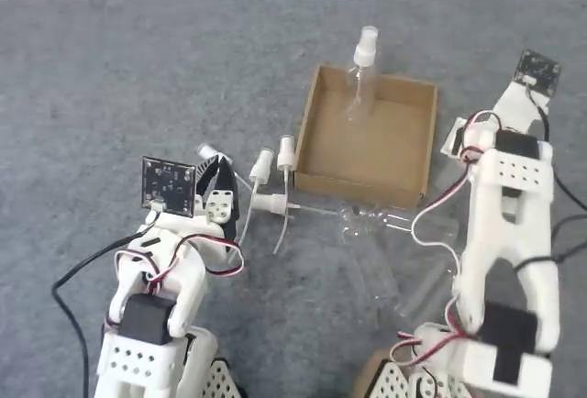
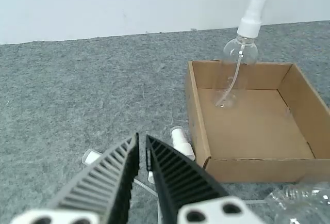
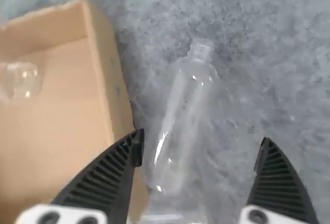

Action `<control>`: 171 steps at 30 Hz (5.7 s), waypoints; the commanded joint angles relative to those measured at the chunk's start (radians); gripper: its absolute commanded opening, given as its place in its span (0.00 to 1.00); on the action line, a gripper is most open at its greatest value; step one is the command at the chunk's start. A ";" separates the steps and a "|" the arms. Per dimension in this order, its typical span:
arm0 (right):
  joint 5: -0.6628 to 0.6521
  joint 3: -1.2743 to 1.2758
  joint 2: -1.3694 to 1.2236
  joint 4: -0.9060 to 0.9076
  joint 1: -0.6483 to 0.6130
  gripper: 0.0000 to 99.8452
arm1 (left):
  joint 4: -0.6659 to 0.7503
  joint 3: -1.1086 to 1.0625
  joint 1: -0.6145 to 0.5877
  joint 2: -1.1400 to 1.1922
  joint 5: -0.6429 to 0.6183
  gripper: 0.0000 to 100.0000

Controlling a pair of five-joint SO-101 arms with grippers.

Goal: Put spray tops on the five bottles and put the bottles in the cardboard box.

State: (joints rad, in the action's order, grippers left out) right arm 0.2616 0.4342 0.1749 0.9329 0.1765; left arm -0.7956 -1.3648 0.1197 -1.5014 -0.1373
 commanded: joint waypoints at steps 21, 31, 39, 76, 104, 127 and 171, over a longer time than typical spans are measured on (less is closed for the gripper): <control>-0.017 -0.003 -0.216 -0.110 0.166 0.18 | 0.029 0.004 0.000 -0.014 0.006 0.01; -0.417 -0.008 -0.209 -0.025 0.320 0.18 | 0.029 0.005 0.000 -0.008 0.006 0.01; -0.405 -0.008 -0.206 0.021 0.317 0.18 | -0.018 0.076 -0.077 -0.005 0.031 0.01; -0.425 -0.316 -0.424 0.142 0.315 0.07 | -0.124 0.209 -0.086 0.135 0.080 0.01; -1.290 -0.252 -0.426 0.260 0.417 0.04 | -0.155 0.981 -0.209 1.530 -0.267 0.13; -1.290 -0.252 -0.426 0.260 0.417 0.04 | -0.167 1.161 -0.210 1.830 -0.180 0.05; -1.289 -0.250 -0.426 0.260 0.417 0.04 | -0.354 1.270 -0.218 1.901 0.278 0.01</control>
State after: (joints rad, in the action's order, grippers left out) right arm -1.0165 0.1734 -0.2578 1.1845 0.5831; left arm -1.1807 -0.0806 -0.0859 0.4826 0.1327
